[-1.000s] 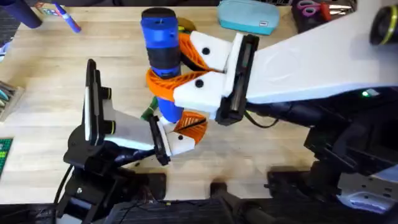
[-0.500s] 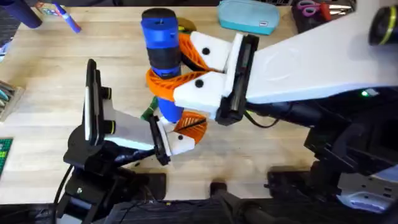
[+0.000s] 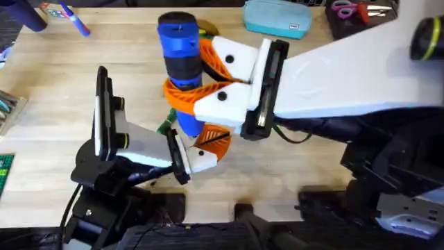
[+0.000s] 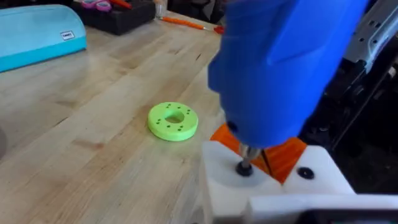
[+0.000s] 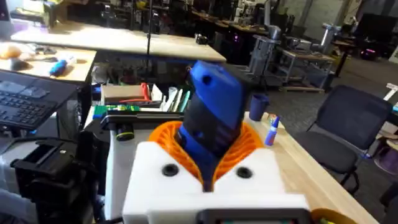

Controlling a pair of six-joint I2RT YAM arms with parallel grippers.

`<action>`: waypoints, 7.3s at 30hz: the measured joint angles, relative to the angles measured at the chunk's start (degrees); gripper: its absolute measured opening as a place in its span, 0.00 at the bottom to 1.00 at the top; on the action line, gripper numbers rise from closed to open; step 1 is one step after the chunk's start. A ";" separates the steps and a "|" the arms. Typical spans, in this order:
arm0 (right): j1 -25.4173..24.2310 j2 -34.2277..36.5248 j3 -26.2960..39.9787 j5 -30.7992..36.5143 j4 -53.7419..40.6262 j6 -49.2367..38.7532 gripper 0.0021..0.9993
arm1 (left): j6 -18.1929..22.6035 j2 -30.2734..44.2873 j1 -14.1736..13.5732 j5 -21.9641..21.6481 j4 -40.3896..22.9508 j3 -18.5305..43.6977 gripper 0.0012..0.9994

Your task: Pick up the gripper from the table and insert it into the empty holder that is missing its gripper. Then pick up a screw, insert it into the mounting hole, and use the screwdriver to tighten it. Finally, clean up the table by picking up the vegetable and placing it into the bucket.

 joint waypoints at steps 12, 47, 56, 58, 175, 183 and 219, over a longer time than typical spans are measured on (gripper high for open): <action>0.00 -1.17 0.02 0.04 -2.12 -0.66 0.04 | -0.02 0.00 0.00 0.02 -0.02 0.00 0.01; -0.02 0.68 0.15 0.03 -0.61 -1.23 0.04 | -0.09 0.05 0.00 -0.11 -0.02 0.00 0.01; -0.01 0.67 0.14 0.04 0.65 -0.22 0.04 | 0.00 0.04 0.00 -0.09 0.02 0.00 0.01; -0.01 0.69 0.06 0.04 1.45 0.09 0.04 | 0.02 0.04 0.00 -0.09 0.02 0.00 0.01; -0.24 2.24 3.04 -3.64 -5.67 -2.23 0.04 | -0.90 1.38 0.00 0.80 -0.20 0.00 0.01; -2.31 1.87 2.45 -4.09 -3.27 2.60 0.04 | -0.78 0.91 0.00 0.76 -0.10 0.00 0.01; -5.90 0.44 2.64 -5.09 -0.45 13.28 0.04 | 0.04 -0.02 -0.04 0.74 -0.02 0.00 0.01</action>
